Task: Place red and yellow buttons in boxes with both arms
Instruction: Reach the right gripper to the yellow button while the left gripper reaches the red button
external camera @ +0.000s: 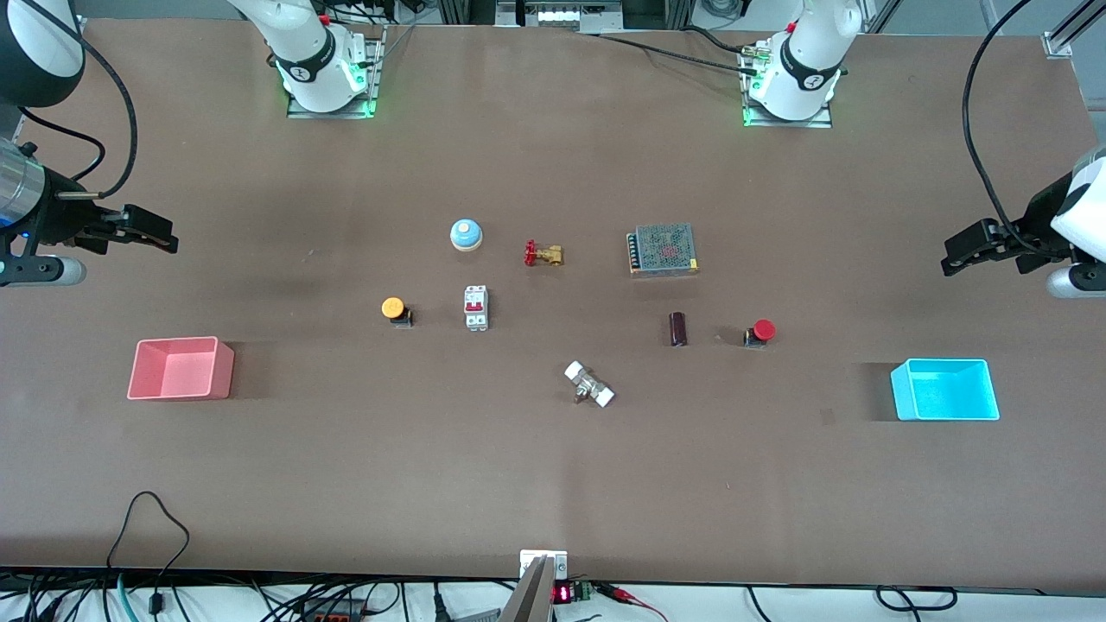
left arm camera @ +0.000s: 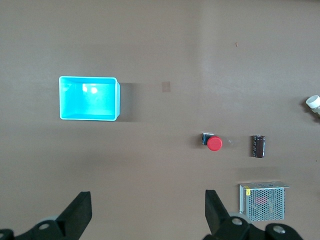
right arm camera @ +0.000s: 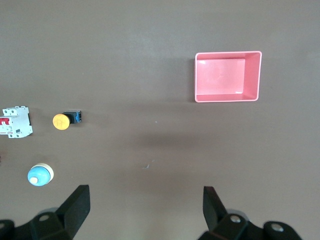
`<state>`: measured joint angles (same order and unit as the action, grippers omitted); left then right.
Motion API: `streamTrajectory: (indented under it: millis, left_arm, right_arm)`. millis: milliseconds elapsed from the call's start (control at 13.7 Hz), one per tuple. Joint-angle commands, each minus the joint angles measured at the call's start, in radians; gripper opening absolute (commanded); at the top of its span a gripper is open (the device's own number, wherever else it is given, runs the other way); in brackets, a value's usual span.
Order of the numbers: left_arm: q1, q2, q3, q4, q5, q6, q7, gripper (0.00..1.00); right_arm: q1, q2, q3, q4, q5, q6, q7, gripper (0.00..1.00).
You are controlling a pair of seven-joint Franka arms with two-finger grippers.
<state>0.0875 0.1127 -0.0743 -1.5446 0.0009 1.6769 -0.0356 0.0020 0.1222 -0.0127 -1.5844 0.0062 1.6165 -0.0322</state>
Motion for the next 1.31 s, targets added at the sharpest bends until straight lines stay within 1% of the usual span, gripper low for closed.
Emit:
streamTrajectory:
  millis: [0,437,728,874,1020,1166,1238]
  left_arm:
    - [0.003,-0.008,-0.012,0.006,0.03,-0.005,-0.013,1.0]
    - [0.0,0.013,-0.012,0.008,0.031,-0.023,-0.001,1.0]
    - [0.005,0.06,-0.01,0.009,0.031,-0.042,-0.003,1.0]
    - [0.0,0.117,-0.012,0.012,0.03,-0.04,-0.001,1.0]
    - [-0.038,0.168,-0.012,0.014,0.03,-0.037,-0.015,1.0]
    - [-0.06,0.22,-0.012,0.011,0.028,-0.037,-0.024,1.0]
    - [-0.06,0.241,-0.013,0.006,0.025,-0.036,-0.05,1.0]
  right_arm:
    - [-0.001,-0.019,0.002,-0.009,0.005,-0.01,-0.005,1.0]
    - [-0.001,-0.016,0.002,-0.006,0.012,-0.012,-0.003,1.0]
    - [0.003,-0.004,0.003,-0.011,0.015,0.005,0.003,1.0]
    - [0.021,0.008,0.01,-0.013,0.021,0.045,0.008,1.0]
    - [0.067,0.034,0.01,-0.04,0.02,0.106,0.099,1.0]
    - [0.12,0.034,0.008,-0.109,0.012,0.176,0.127,1.0]
    - [0.122,0.028,0.01,-0.155,0.012,0.227,0.127,1.0]
